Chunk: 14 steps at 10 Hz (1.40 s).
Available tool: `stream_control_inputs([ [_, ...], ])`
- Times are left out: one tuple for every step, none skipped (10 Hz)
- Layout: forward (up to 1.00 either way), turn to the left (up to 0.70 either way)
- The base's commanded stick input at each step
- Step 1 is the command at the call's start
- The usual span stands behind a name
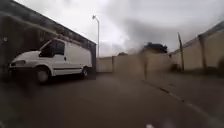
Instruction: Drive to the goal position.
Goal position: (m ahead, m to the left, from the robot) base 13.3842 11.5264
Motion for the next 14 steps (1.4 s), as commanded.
stream_control_inputs([
  [0.50,0.02],
  [0.50,0.02],
  [0.50,0.02],
  [0.50,0.00],
  [0.50,-0.07],
  [0.50,-0.48],
  [0.50,-0.48],
  [0.50,-0.48],
  [0.50,-0.48],
  [0.50,-0.48],
  [0.50,-0.46],
  [0.50,-0.34],
  [0.50,0.02],
  [0.50,0.02],
])
